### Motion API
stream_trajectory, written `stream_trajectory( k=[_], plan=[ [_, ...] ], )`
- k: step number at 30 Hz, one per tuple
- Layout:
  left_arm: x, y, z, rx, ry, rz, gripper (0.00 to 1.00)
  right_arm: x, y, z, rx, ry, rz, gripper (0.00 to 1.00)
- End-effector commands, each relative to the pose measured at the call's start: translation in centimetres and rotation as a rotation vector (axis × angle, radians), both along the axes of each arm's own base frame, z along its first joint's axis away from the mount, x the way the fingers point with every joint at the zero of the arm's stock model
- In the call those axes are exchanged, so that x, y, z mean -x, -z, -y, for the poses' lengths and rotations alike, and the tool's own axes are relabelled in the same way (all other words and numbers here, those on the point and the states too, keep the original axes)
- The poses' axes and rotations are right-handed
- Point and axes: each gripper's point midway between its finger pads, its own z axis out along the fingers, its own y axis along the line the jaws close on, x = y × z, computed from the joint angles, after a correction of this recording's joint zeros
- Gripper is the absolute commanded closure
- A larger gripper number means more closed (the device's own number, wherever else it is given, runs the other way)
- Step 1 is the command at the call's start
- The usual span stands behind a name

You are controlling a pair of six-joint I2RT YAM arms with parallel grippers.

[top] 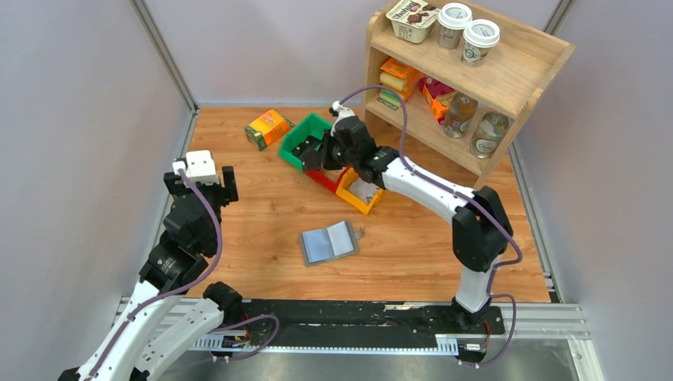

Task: Take the credit cards out of the card holder
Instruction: Place the credit card in the storage box.

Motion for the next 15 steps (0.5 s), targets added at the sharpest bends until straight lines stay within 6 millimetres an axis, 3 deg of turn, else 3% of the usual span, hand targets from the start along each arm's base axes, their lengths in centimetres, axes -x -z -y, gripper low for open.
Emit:
stream_trajectory(
  k=[1,8,15],
  plan=[
    [0.3,-0.6,-2.2,0.088,-0.134,0.051,0.16,-6.0,-1.6,-0.4,-0.107,0.314,0.010,1.00],
    [0.6,-0.5,-2.9,0.092,-0.158,0.070,0.16,-10.4,1.0,-2.2,-0.152,0.467,-0.025,1.00],
    [0.7,-0.7,-3.3,0.101,-0.167,0.079,0.16,-12.9,3.8,-4.4,-0.190,0.489,-0.044,1.00]
  ],
)
